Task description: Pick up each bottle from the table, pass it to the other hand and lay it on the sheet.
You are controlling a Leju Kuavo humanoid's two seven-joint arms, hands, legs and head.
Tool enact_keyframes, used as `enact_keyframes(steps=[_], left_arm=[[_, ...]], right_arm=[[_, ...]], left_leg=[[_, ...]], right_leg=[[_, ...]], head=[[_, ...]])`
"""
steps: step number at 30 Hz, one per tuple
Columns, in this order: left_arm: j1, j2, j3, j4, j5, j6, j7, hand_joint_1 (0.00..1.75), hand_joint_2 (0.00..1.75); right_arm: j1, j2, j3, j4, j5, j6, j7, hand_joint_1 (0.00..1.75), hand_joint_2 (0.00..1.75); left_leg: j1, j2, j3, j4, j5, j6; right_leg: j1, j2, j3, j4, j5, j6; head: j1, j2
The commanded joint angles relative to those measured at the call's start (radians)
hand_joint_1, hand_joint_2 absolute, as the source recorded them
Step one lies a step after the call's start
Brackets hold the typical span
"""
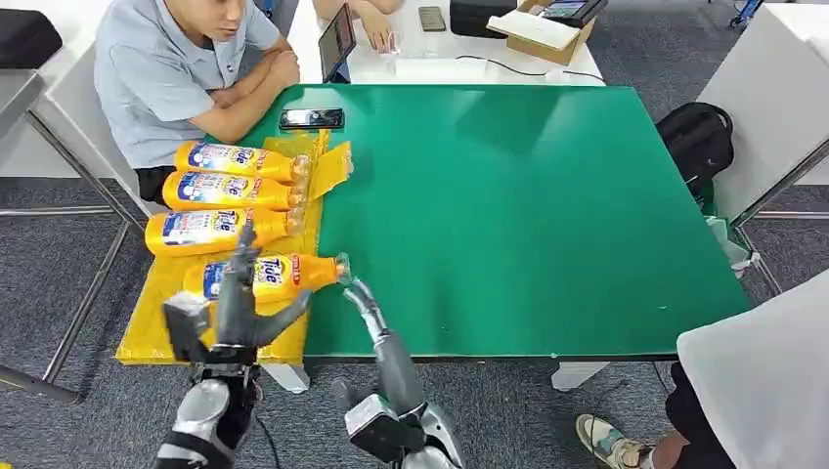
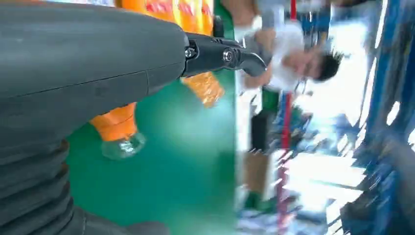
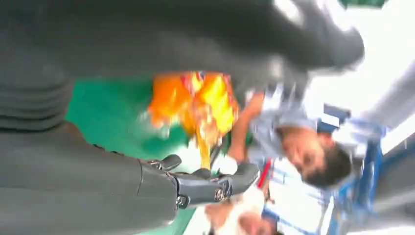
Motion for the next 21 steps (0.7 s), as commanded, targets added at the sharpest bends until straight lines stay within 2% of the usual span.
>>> enact_keyframes(steps=[1, 5, 6, 9, 13, 14, 17, 21], left_arm=[[0.133, -0.051, 0.039, -0.230, 0.104, 0.014, -0.001, 0.00, 1.75], [0.175, -0.048, 0.013, -0.210, 0.045, 0.069, -0.018, 0.00, 1.75], [0.189, -0.040, -0.005, -0.193, -0.033, 0.120, -0.015, 0.00, 1.75], [0.207, -0.042, -0.017, -0.182, -0.046, 0.143, -0.034, 0.00, 1.75], [0.215, -0.038, -0.042, -0.171, -0.077, 0.163, -0.039, 0.00, 1.75], [0.215, -0.039, -0.048, -0.165, -0.087, 0.170, -0.043, 0.00, 1.75], [0.214, -0.036, -0.063, -0.156, -0.099, 0.171, -0.046, 0.00, 1.75], [0.218, -0.027, -0.092, -0.144, -0.136, 0.190, -0.047, 0.00, 1.75]], right_arm=[[0.141, 0.019, -0.228, -0.214, 0.156, -0.050, 0.001, 0.00, 1.75], [0.196, 0.056, -0.362, -0.282, 0.161, -0.050, 0.001, 0.00, 1.75], [0.212, 0.082, -0.433, -0.268, 0.162, -0.050, 0.001, 0.00, 0.00], [0.198, 0.108, -0.496, -0.225, 0.140, -0.050, 0.001, 0.00, 0.00], [0.183, 0.150, -0.572, -0.168, 0.188, -0.050, 0.001, 0.00, 0.00], [0.179, 0.149, -0.567, -0.158, 0.181, -0.050, 0.001, 0.00, 1.75], [0.178, 0.149, -0.561, -0.155, 0.196, -0.050, 0.001, 0.00, 1.75], [0.164, 0.146, -0.543, -0.096, 0.049, -0.050, 0.001, 0.00, 1.75]], left_leg=[[0.000, -0.002, 0.003, 0.000, -0.002, -0.001], [0.000, -0.002, 0.002, -0.001, -0.001, -0.001], [0.000, -0.001, 0.003, 0.000, -0.002, -0.001], [0.000, -0.001, 0.002, -0.001, -0.001, -0.001], [0.000, -0.001, 0.004, -0.001, -0.002, -0.001], [0.000, -0.001, 0.002, -0.001, -0.001, -0.001], [0.000, -0.001, 0.003, -0.001, -0.001, -0.001], [0.000, 0.000, 0.005, -0.002, -0.001, -0.001]], right_leg=[[0.001, -0.003, 0.004, 0.001, -0.003, -0.002], [0.000, -0.002, 0.002, 0.000, -0.002, -0.001], [0.000, -0.002, 0.003, 0.000, -0.002, -0.002], [0.000, -0.002, 0.003, 0.000, -0.001, -0.001], [0.000, -0.002, 0.005, 0.000, -0.002, -0.002], [0.000, -0.001, 0.003, -0.001, -0.001, -0.001], [0.000, -0.001, 0.003, -0.001, -0.001, -0.001], [0.001, -0.001, 0.005, -0.002, -0.001, -0.002]], head=[[0.000, 0.000], [0.000, 0.000], [0.000, 0.000], [0.000, 0.000], [0.000, 0.000], [0.000, 0.000], [0.000, 0.000], [0.000, 0.000]])
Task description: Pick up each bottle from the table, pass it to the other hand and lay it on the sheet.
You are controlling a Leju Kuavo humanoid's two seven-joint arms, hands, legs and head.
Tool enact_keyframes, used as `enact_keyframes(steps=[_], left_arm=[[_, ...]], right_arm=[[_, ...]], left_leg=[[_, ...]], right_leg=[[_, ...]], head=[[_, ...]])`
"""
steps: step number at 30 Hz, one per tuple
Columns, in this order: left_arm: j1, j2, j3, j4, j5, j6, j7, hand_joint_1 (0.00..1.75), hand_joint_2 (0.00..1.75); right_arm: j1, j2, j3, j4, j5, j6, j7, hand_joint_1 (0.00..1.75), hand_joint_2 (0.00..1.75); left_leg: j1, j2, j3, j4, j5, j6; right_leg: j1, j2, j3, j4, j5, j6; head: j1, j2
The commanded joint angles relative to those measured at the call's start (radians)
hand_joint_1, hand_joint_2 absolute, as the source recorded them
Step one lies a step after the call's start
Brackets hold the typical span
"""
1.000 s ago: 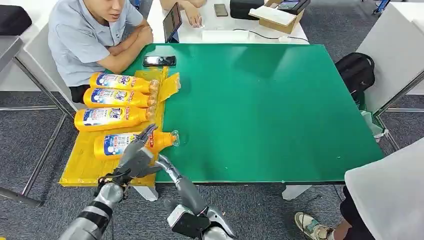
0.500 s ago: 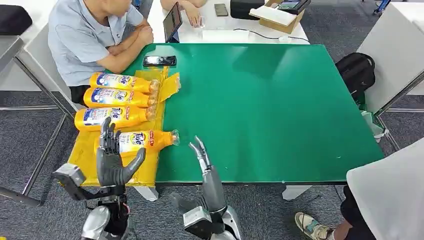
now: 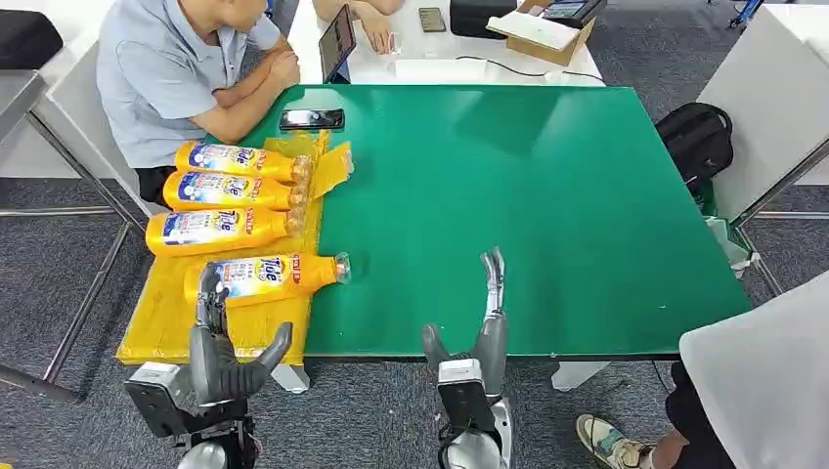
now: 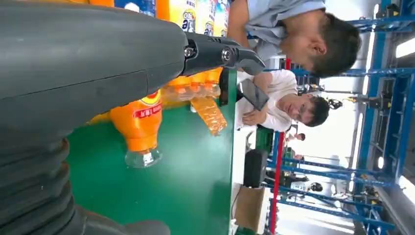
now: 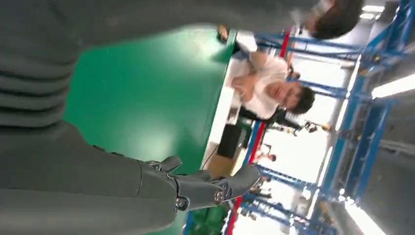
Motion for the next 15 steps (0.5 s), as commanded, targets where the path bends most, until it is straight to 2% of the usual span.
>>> enact_keyframes(steps=[1, 5, 9, 15], left_arm=[[0.003, 0.020, -0.069, 0.059, -0.046, 0.023, -0.001, 0.00, 1.75], [0.007, 0.023, -0.080, 0.065, -0.053, 0.025, 0.004, 0.00, 1.75], [0.000, 0.024, -0.095, 0.078, -0.058, 0.020, 0.006, 0.00, 1.75], [-0.012, 0.020, -0.120, 0.102, -0.057, 0.000, 0.008, 0.00, 1.75]], right_arm=[[-0.015, 0.055, -0.072, 0.123, -0.153, -0.002, 0.001, 0.00, 1.75], [-0.018, 0.042, -0.057, 0.132, -0.209, -0.002, 0.001, 0.00, 1.75], [-0.014, -0.002, 0.020, 0.114, -0.254, 0.000, 0.001, 0.00, 1.75], [-0.009, -0.014, 0.047, 0.106, -0.253, -0.002, 0.001, 0.00, 1.75]], left_leg=[[0.000, 0.001, 0.004, -0.002, -0.001, -0.001], [0.000, 0.000, 0.004, -0.002, -0.001, -0.001], [0.000, 0.001, 0.006, -0.002, -0.002, -0.001], [0.000, 0.000, 0.006, -0.002, -0.001, -0.001]], right_leg=[[0.000, 0.000, 0.004, -0.001, -0.001, -0.001], [0.000, -0.001, 0.004, -0.001, -0.001, -0.001], [0.001, -0.001, 0.006, -0.001, -0.002, -0.002], [0.001, -0.002, 0.006, -0.002, -0.002, -0.002]], head=[[0.000, 0.000], [0.000, 0.000], [0.000, 0.000], [0.000, 0.000]])
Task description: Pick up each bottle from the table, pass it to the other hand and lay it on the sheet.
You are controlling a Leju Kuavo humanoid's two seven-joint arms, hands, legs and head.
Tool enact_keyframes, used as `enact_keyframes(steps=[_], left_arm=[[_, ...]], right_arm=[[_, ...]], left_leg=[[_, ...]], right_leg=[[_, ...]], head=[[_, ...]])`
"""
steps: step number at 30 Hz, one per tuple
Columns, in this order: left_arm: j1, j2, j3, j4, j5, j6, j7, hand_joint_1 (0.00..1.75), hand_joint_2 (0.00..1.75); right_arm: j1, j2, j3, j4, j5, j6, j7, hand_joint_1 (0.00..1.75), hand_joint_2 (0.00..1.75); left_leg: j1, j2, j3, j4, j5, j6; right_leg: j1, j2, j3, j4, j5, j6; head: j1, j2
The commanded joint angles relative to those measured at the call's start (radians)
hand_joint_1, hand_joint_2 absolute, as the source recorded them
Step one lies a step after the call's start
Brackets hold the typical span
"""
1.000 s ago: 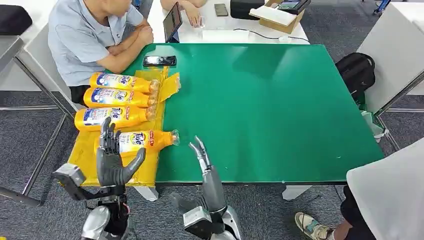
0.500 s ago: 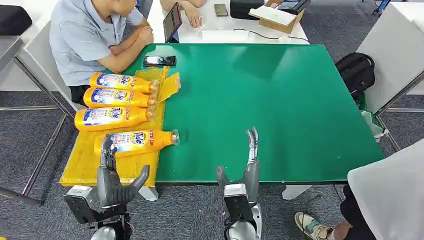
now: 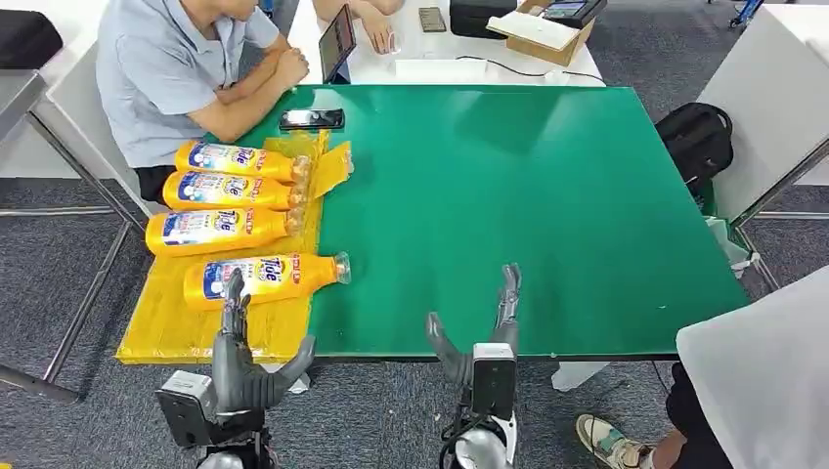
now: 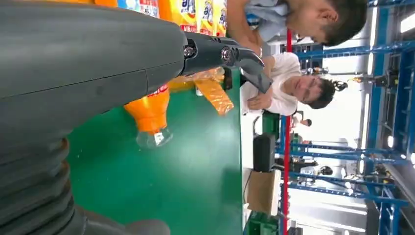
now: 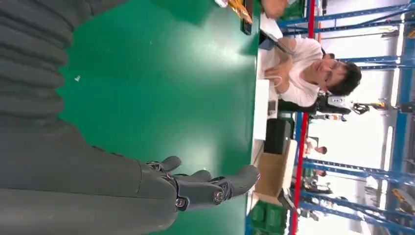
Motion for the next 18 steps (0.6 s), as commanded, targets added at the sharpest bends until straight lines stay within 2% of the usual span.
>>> enact_keyframes(steps=[1, 6, 18], left_arm=[[-0.031, 0.018, -0.055, 0.095, 0.006, -0.021, 0.005, 0.00, 1.75], [-0.029, 0.013, -0.061, 0.111, 0.020, -0.022, 0.006, 0.00, 1.75], [-0.013, 0.024, -0.098, 0.109, 0.018, -0.025, 0.007, 0.00, 1.75]], right_arm=[[-0.005, -0.017, 0.055, 0.068, 0.014, -0.002, 0.001, 0.00, 1.75], [0.002, 0.000, 0.020, 0.078, 0.037, -0.002, 0.001, 0.00, 1.75], [0.033, -0.005, 0.034, 0.053, 0.053, -0.002, 0.001, 0.00, 1.75]], left_leg=[[0.000, 0.000, 0.005, -0.002, -0.001, -0.001], [0.000, 0.000, 0.006, -0.002, -0.001, -0.001], [0.000, 0.000, 0.006, -0.002, -0.002, -0.001]], right_leg=[[0.001, -0.002, 0.005, -0.002, -0.001, -0.002], [0.001, -0.002, 0.006, -0.002, -0.002, -0.002], [0.001, -0.002, 0.006, -0.002, -0.002, -0.002]], head=[[0.000, 0.000], [0.000, 0.000], [0.000, 0.000]])
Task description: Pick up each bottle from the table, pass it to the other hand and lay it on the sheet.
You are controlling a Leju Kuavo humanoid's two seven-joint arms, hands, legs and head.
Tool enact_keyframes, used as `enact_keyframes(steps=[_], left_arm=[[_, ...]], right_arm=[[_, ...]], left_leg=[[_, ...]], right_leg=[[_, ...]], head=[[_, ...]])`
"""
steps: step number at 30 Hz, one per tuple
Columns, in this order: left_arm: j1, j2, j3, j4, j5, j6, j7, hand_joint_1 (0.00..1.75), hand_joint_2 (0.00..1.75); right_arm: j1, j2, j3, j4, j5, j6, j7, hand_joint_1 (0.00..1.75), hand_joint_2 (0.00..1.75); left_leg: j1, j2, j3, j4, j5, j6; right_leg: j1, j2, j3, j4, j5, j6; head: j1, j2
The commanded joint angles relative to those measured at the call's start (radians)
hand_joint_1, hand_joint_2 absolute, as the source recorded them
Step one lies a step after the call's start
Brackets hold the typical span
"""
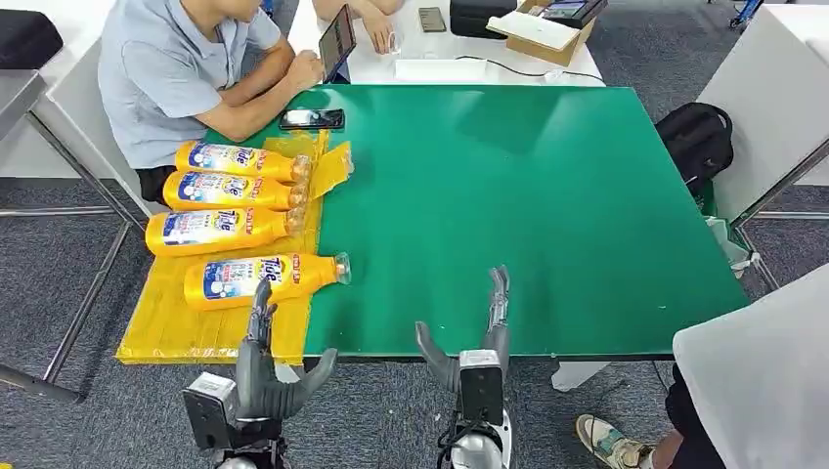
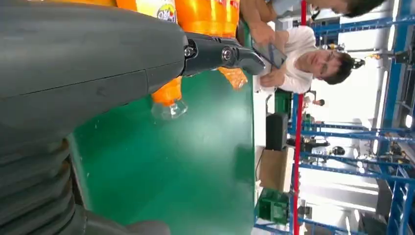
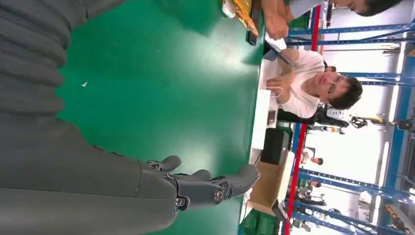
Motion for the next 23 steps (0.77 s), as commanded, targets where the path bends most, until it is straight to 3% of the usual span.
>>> enact_keyframes(steps=[1, 23], left_arm=[[-0.012, 0.027, -0.042, 0.062, 0.002, -0.001, 0.008, 0.00, 1.75], [-0.028, 0.034, -0.058, 0.078, 0.031, -0.014, 0.015, 0.00, 1.75]], right_arm=[[0.030, 0.003, 0.011, 0.035, 0.005, -0.002, 0.001, 0.00, 1.75], [0.033, 0.006, 0.013, 0.024, 0.039, -0.002, 0.001, 0.00, 1.75]], left_leg=[[0.000, 0.000, 0.005, -0.002, -0.001, -0.001], [0.000, 0.000, 0.005, -0.001, -0.002, -0.001]], right_leg=[[0.001, -0.002, 0.005, -0.002, -0.002, -0.002], [0.001, -0.002, 0.005, -0.001, -0.002, -0.002]], head=[[0.000, 0.000], [0.000, 0.000]])
